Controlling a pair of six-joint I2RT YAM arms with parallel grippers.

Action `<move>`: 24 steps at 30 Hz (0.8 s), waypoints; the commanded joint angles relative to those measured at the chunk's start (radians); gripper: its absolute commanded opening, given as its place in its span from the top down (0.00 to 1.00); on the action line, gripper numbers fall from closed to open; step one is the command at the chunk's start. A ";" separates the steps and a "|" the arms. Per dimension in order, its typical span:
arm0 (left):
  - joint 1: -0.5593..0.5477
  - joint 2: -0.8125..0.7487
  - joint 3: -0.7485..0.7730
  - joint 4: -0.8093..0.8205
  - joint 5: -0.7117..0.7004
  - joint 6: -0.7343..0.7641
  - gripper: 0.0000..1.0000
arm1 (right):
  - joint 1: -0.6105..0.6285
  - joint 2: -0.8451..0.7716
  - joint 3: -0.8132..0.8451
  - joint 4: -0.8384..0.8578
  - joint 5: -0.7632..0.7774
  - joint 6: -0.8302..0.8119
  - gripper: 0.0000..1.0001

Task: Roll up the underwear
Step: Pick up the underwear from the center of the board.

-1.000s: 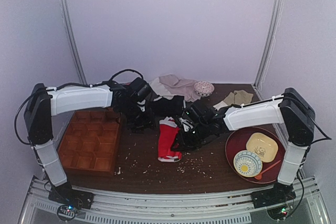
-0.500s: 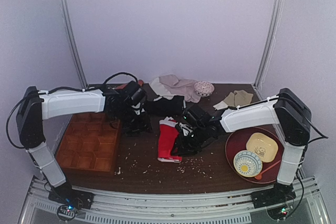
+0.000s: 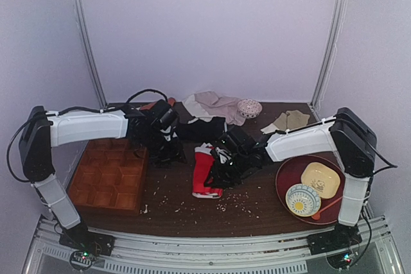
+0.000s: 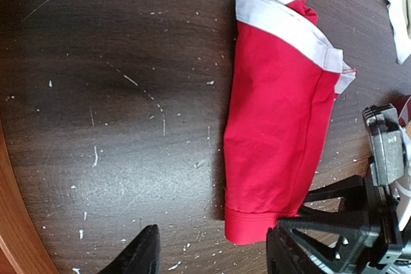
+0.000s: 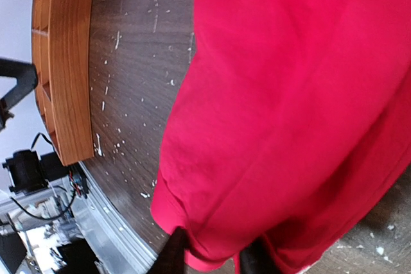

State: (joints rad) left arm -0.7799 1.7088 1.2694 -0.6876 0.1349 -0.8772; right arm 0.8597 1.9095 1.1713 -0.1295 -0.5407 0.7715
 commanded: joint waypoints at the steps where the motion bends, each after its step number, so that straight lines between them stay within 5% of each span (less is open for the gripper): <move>1: -0.001 -0.031 -0.011 0.028 0.000 -0.009 0.43 | 0.004 0.025 0.018 -0.024 0.005 0.005 0.81; 6: -0.002 -0.023 -0.009 0.034 0.005 -0.008 0.43 | 0.004 -0.001 0.018 -0.085 0.045 -0.026 1.00; 24: -0.001 0.021 0.028 0.040 0.023 0.006 0.44 | 0.003 -0.115 0.012 -0.195 0.091 -0.071 1.00</move>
State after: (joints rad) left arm -0.7795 1.7123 1.2678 -0.6796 0.1440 -0.8799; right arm 0.8597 1.8488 1.1740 -0.2783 -0.4736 0.7143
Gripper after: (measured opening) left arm 0.561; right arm 0.008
